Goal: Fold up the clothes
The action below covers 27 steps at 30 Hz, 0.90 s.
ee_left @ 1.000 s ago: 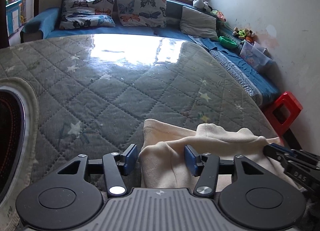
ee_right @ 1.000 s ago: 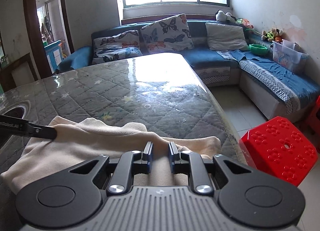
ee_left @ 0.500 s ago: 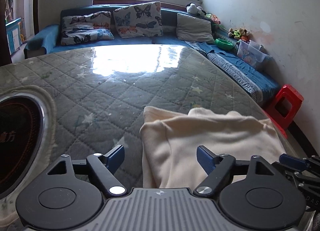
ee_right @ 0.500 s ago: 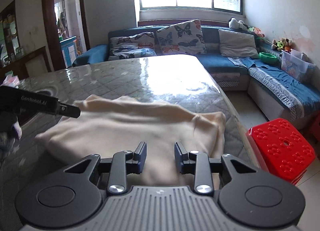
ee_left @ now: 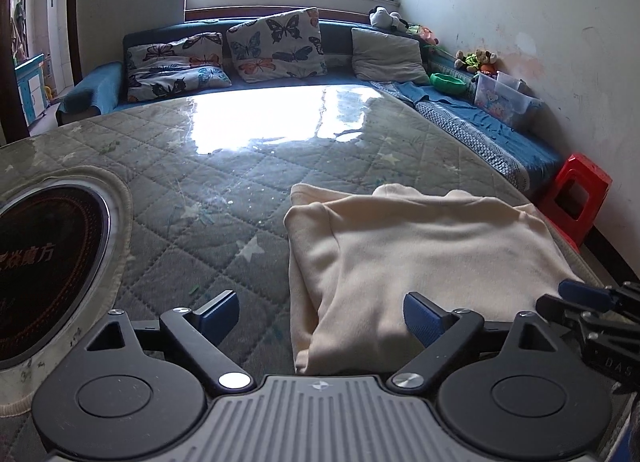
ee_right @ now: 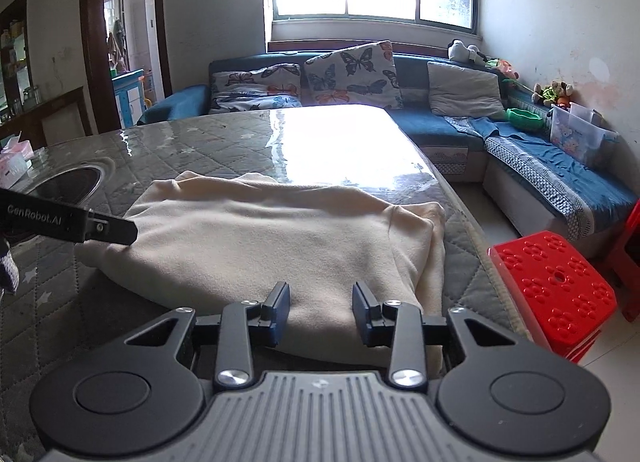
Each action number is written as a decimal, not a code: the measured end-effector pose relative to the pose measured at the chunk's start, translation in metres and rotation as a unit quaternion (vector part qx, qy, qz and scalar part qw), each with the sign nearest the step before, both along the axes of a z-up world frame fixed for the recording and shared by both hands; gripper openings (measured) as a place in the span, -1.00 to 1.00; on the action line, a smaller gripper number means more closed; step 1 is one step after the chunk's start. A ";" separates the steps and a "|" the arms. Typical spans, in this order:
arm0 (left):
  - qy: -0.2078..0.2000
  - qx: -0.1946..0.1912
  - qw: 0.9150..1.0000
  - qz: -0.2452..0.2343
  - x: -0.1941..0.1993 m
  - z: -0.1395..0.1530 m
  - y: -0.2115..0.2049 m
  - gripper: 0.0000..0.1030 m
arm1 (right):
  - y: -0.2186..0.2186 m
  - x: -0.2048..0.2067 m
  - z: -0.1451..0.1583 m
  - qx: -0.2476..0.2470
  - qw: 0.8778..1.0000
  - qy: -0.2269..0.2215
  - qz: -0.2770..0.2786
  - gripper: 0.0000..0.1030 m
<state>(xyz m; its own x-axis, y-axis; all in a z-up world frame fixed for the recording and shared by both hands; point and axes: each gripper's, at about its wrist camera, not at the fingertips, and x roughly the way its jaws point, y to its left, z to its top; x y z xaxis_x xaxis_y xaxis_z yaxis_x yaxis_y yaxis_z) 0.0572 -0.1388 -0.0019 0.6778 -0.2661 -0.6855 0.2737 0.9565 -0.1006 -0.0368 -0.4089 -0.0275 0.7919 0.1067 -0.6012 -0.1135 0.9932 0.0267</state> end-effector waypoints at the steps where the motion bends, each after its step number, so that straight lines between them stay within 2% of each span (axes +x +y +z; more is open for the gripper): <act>1: 0.000 0.000 1.000 -0.001 -0.002 0.000 0.000 0.80 | 0.000 -0.001 0.001 0.000 1.000 -0.001 -0.001 -0.32; 4: -0.003 0.000 1.000 -0.001 -0.006 -0.001 0.000 0.87 | 0.002 -0.005 0.004 -0.001 1.000 -0.006 0.000 -0.13; 7: -0.003 -0.002 1.000 -0.002 -0.011 -0.001 0.001 0.91 | 0.005 -0.009 0.005 0.001 1.000 -0.007 0.003 -0.09; 9: -0.003 -0.001 1.000 -0.005 -0.014 -0.002 0.001 0.96 | 0.006 -0.011 0.005 0.003 1.000 -0.007 0.002 0.06; 13: -0.006 0.004 1.000 -0.007 -0.022 -0.003 0.002 0.98 | 0.010 -0.016 0.005 0.006 1.000 -0.007 0.001 0.19; 18: -0.012 0.006 1.000 -0.009 -0.033 -0.001 0.003 1.00 | 0.013 -0.022 0.004 0.010 1.000 -0.004 -0.001 0.45; 22: -0.019 0.010 1.000 -0.014 -0.042 0.001 0.003 1.00 | 0.017 -0.029 0.004 0.010 1.000 -0.003 -0.003 0.47; 24: -0.023 0.012 1.000 -0.017 -0.047 0.002 0.003 1.00 | 0.019 -0.032 0.004 0.008 1.000 -0.003 -0.003 0.61; 27: -0.029 0.013 0.999 -0.020 -0.055 0.004 0.003 1.00 | 0.021 -0.039 0.006 0.007 1.000 -0.007 -0.004 0.67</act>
<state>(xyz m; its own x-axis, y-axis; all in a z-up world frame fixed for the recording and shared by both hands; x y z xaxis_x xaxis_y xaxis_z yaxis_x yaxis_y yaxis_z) 0.0025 -0.1353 0.0018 0.7065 -0.2754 -0.6520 0.3156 0.9471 -0.0581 -0.0753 -0.3876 -0.0219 0.8008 0.1084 -0.5891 -0.1054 0.9936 0.0397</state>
